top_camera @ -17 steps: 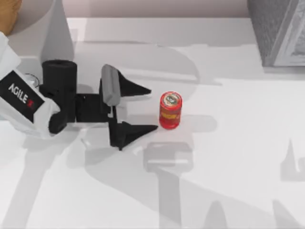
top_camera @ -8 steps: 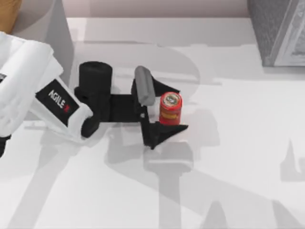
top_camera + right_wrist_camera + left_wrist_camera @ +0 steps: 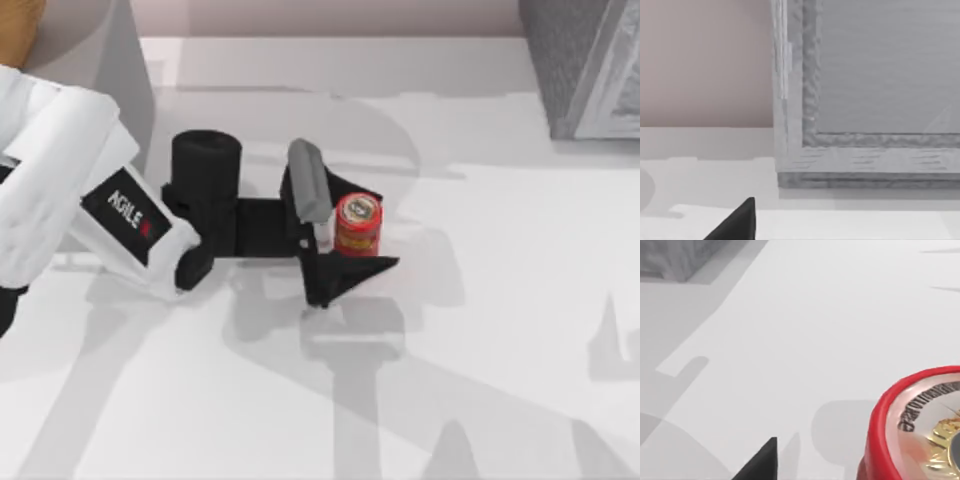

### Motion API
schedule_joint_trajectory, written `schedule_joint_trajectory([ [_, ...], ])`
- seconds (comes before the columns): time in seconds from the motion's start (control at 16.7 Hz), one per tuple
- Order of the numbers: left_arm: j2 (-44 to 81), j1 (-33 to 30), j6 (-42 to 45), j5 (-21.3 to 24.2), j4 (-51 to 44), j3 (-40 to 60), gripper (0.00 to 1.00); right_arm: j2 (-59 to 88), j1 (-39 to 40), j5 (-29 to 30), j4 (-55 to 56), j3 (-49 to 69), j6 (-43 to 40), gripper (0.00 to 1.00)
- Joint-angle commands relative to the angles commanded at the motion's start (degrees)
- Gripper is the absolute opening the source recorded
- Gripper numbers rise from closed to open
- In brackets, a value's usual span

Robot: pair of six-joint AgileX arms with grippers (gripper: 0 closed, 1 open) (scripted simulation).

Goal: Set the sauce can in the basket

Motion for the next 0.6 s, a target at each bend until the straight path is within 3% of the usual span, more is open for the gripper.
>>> schedule_joint_trajectory([
  [0.54, 0.0, 0.0, 0.0, 0.0, 0.0, 0.0, 0.02, 0.0, 0.0, 0.0, 0.0, 0.0, 0.0, 1.0],
  [0.6, 0.0, 0.0, 0.0, 0.0, 0.0, 0.0, 0.0, 0.0, 0.0, 0.0, 0.0, 0.0, 0.0, 1.0],
])
